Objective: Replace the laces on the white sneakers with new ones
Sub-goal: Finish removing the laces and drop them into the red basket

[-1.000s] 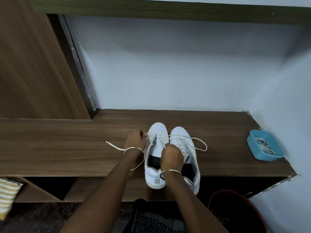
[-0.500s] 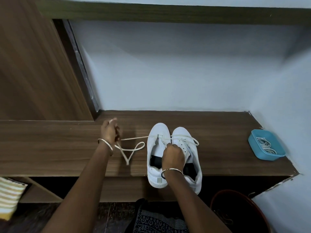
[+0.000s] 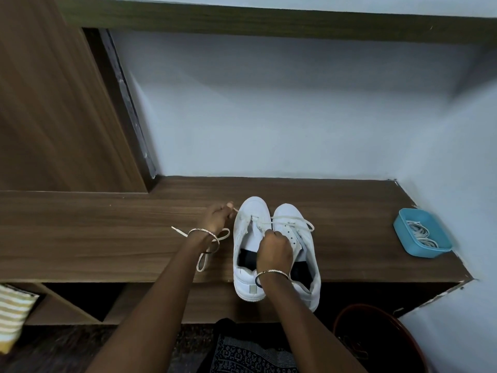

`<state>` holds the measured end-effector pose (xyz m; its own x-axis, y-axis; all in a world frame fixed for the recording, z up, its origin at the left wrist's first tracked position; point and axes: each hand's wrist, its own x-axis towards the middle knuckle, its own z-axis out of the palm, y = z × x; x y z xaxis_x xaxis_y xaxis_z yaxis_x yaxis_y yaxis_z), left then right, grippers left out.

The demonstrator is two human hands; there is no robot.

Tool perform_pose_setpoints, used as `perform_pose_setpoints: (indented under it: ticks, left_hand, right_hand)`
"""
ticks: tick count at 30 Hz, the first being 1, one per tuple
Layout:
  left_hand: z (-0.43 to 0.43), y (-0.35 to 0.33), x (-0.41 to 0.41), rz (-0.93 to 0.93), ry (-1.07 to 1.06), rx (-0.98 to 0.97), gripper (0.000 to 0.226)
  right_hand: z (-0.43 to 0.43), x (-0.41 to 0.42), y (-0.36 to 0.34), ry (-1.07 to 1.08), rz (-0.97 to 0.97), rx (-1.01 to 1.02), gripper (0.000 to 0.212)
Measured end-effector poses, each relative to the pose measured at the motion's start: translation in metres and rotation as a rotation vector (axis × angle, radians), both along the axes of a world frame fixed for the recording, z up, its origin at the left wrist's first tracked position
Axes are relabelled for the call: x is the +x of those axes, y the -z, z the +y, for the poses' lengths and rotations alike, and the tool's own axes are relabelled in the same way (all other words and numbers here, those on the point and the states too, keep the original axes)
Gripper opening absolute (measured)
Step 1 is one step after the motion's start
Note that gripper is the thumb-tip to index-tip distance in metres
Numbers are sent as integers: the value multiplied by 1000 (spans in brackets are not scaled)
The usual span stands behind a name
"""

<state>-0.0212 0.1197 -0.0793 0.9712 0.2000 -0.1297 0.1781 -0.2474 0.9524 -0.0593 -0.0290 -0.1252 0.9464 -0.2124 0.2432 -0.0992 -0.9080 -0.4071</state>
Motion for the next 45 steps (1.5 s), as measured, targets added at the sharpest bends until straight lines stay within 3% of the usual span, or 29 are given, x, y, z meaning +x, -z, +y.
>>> perform_pose_setpoints:
  ticks: [3, 6, 8, 10, 12, 14, 17, 19, 21, 23, 25, 29, 32, 39, 42, 43, 45]
  left_hand:
    - [-4, 2, 13, -9, -244, -485, 43]
    - [4, -4, 16, -65, -301, -1011, 37]
    - [8, -10, 12, -77, -307, -1205, 42]
    - [13, -19, 7, -77, -363, -1265, 49]
    - [20, -18, 4, -45, -456, -1014, 48]
    - [24, -10, -2, -56, -483, -542, 42]
    - [26, 6, -12, -188, -213, 211, 29]
    - [25, 6, -17, -129, 39, 645, 32]
    - [22, 0, -20, -32, 198, 984, 41]
    - [20, -5, -18, 20, 213, 1114, 28]
    - [22, -1, -16, 3, 142, 948, 32]
    - [21, -4, -8, -135, -5, 13, 39]
    - [18, -19, -5, -116, -143, -505, 35]
    - [30, -30, -8, -168, -159, -1309, 40]
    - [30, -27, -11, -112, -160, -1316, 44]
    - [27, -27, -13, -74, -167, -1219, 43]
    - [23, -22, -18, -19, -157, -757, 31]
  right_hand:
    - [0, 0, 2, 7, 2, -13, 32]
    - [0, 1, 4, 11, 2, -11, 32]
    - [1, 1, 3, 10, -7, -4, 31]
    - [1, 1, 3, 11, -8, -8, 31]
    - [1, 1, 3, 11, 5, -16, 30]
    - [1, 1, 4, 15, 17, -22, 28]
    - [0, 0, 4, 21, 32, -31, 26]
    - [0, 0, 3, 23, 40, -25, 24]
    - [0, -1, 2, 18, 40, -22, 24]
    - [1, -2, 1, 16, 38, -18, 26]
    - [1, -2, 1, 12, 27, -8, 28]
    - [1, -2, 0, 7, 8, 4, 31]
    - [1, -2, -2, 4, -10, 5, 33]
    - [1, -2, -2, 2, -19, 2, 34]
    - [1, -2, -2, 2, -13, -8, 33]
    - [1, -3, -1, -4, -9, -8, 32]
    - [1, -3, -1, 0, 0, -6, 31]
